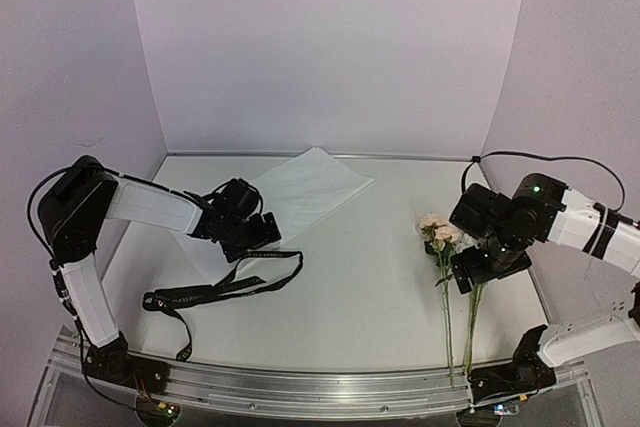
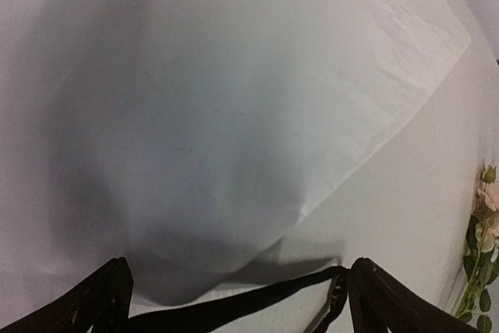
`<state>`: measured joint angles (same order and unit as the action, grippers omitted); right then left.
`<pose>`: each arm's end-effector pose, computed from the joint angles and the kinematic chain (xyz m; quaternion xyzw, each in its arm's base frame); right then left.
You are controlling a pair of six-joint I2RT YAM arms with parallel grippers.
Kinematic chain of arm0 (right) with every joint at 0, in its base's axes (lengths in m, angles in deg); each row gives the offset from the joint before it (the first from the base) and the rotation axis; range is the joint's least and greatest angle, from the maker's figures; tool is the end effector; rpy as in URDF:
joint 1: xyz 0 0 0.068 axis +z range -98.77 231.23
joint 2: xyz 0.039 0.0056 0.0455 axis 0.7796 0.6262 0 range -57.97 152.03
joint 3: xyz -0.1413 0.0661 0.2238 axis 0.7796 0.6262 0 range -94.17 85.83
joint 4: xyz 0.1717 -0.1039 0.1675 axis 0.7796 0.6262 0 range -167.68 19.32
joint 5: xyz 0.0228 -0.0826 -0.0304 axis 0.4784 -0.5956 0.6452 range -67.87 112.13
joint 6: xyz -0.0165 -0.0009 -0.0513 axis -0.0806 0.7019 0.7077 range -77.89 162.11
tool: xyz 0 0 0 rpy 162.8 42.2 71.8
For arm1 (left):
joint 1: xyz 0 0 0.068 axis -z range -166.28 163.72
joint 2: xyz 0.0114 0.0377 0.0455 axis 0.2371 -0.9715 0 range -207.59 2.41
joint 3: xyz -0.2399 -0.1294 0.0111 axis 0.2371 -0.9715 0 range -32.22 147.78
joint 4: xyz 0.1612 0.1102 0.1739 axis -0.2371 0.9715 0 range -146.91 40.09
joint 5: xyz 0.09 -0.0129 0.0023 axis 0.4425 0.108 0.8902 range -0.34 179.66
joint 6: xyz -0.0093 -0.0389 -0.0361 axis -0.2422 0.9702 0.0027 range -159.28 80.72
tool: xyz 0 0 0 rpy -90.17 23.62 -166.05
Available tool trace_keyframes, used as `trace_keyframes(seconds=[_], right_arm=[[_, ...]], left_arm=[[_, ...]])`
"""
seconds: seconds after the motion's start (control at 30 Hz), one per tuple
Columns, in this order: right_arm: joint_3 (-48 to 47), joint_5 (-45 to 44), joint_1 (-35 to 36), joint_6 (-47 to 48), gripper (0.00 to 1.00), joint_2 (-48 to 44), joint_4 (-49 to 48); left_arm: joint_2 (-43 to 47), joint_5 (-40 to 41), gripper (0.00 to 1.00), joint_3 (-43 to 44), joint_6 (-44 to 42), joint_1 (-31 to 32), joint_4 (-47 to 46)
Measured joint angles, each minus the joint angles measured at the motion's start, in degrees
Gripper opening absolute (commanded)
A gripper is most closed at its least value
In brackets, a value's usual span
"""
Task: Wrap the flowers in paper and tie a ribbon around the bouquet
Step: Move the folded wrapping paper to the center of the board, then move the ribbon to the corner of the board.
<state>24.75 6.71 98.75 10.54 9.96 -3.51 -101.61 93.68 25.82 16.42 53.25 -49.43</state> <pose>0.1341 0.1324 0.2815 -0.1267 0.9798 -0.0538 0.1450 0.2813 -0.2289 0.1471 -0.1443 0.9380 -0.2090 0.2358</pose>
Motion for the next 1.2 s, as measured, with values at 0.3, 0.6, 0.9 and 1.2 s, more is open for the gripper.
trace_keyframes(seconds=[0.3, 0.6, 0.9, 1.2], right_arm=[[-0.6, 0.8, 0.0, 0.0, 0.98, 1.4, 0.0], [-2.2, 1.7, 0.0, 0.0, 0.98, 2.8, -0.1], [-2.2, 1.9, 0.0, -0.2, 0.98, 2.8, 0.0], [-2.2, 2.1, 0.0, -0.5, 0.98, 2.8, -0.1]], left_arm=[[7.3, 3.5, 0.94, 5.5, -7.2, 5.2, 8.0], [2.4, 6.8, 0.85, 8.0, -16.2, 6.6, 14.5], [1.5, 8.8, 0.77, 7.7, -19.5, 7.3, 18.0], [1.5, 9.1, 0.60, 3.0, -20.9, 7.3, 17.5]])
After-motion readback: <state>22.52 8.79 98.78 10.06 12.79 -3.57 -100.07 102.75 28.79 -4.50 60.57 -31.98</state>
